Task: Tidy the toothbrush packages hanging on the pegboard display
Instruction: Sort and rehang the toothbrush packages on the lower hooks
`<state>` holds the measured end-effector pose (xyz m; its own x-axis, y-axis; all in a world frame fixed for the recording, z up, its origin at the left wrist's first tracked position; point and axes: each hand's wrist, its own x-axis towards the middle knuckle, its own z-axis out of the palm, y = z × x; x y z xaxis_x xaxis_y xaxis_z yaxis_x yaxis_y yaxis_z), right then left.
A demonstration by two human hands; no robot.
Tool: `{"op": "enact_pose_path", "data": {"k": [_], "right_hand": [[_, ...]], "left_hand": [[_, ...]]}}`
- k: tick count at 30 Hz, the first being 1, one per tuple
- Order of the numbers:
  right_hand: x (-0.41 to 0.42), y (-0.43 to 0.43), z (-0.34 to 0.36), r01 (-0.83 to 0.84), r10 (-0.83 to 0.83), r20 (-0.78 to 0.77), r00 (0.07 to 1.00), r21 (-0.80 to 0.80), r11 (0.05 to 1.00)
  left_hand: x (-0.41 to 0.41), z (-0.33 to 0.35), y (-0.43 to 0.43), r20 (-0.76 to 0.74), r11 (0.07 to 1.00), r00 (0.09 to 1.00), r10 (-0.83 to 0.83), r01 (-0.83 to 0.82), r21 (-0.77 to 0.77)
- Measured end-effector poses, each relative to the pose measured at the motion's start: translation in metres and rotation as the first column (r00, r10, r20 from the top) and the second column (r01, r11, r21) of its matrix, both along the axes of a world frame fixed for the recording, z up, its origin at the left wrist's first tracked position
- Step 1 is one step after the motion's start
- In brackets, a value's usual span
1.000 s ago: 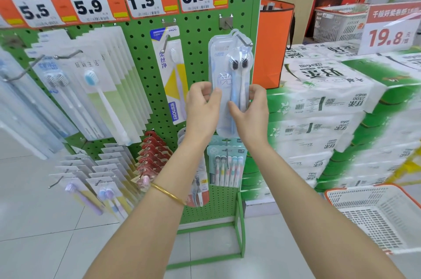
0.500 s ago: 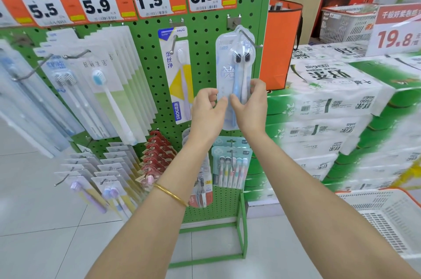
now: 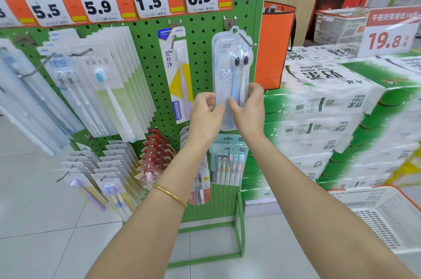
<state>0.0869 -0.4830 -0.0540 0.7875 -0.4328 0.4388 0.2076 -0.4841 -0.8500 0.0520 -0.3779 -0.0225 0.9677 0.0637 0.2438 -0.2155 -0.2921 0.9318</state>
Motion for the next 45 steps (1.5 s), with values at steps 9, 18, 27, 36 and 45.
{"op": "enact_pose_path", "data": {"k": [9,18,27,36,45], "right_hand": [[-0.017,-0.016,-0.023,0.000,-0.003,-0.161,0.987,-0.014,1.000],[-0.046,-0.034,-0.076,-0.027,0.048,-0.312,0.949,0.073,0.997],[-0.033,-0.038,-0.125,-0.132,0.248,-0.491,0.835,0.257,0.957],[-0.016,-0.040,-0.143,-0.077,0.209,-0.489,0.847,0.275,0.958],[-0.027,-0.038,-0.150,-0.117,0.186,-0.370,0.910,0.201,0.973]], "left_hand": [[-0.009,-0.019,0.008,-0.069,0.999,0.998,0.005,-0.002,0.051],[-0.024,-0.061,0.012,-0.210,0.998,0.977,-0.021,0.034,0.060],[-0.033,-0.100,0.014,-0.352,0.990,0.935,-0.047,0.090,0.108],[-0.033,-0.113,0.021,-0.418,0.989,0.906,-0.067,0.117,0.094],[-0.029,-0.117,0.023,-0.425,0.989,0.902,-0.075,0.121,0.083]]}}
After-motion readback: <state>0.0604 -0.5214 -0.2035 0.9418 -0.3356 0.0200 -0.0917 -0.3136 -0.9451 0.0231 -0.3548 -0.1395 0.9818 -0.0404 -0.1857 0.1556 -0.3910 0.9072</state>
